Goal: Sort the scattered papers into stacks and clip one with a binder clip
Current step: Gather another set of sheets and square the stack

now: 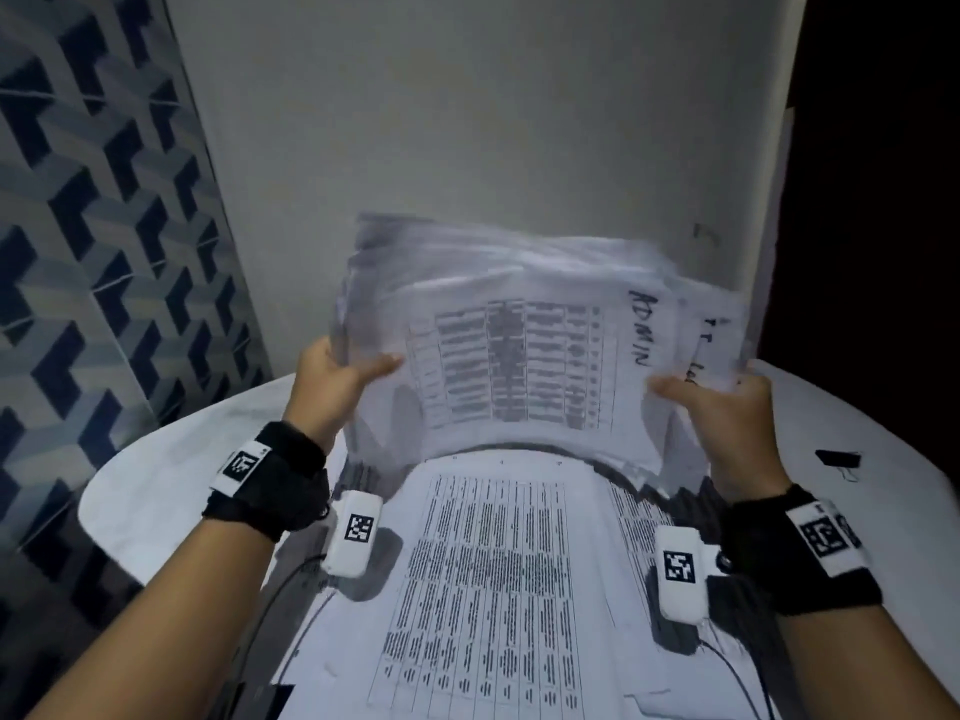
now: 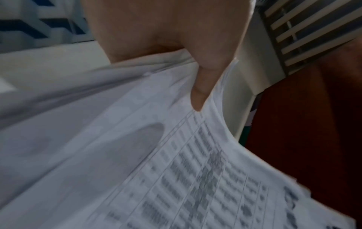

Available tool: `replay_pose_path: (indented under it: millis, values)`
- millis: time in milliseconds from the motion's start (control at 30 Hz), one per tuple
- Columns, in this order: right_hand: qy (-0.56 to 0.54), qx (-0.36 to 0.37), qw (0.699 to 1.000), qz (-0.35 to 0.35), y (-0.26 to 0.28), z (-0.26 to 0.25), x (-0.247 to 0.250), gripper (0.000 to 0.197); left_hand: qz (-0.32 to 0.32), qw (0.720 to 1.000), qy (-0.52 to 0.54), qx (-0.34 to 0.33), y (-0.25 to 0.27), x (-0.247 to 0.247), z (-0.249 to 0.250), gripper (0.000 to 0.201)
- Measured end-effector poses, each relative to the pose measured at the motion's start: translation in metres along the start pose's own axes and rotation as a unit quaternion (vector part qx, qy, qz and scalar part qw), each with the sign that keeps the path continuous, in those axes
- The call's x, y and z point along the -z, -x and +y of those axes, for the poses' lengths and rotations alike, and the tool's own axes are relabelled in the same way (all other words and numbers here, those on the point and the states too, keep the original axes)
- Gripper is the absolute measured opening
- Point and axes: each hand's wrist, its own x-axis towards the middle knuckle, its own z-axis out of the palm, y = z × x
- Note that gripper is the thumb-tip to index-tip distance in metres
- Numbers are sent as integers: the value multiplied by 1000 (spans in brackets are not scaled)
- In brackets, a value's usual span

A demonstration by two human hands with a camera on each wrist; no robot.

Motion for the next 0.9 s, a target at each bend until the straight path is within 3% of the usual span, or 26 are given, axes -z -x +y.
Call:
replay_pose_path:
  millis: [100,200,433,500,600,767,900]
  values:
    - [-19,-77,997,-2,6,18,6,33,0,1000,5,26,6,8,-23,30]
    - [-8,-105,994,-10,4,26,8,31,-6,998,37,45,5,10,-35,38]
    - [-14,-116,993,-17,-11,27,23,29,-26,997,56,50,-6,18,-33,52]
    - [-16,-119,991,-50,-12,30,23,25,-34,996,61,50,-5,17,-32,54]
    - [-18,-133,986,-98,-8,36,12,39,-45,998,33,36,0,3,-33,47]
    - [-85,-122,989,-16,-8,33,12,23,-16,998,53,28,2,9,-31,40]
    - [-69,-124,989,-43,-7,42,19,29,-33,996,71,40,4,19,-33,46]
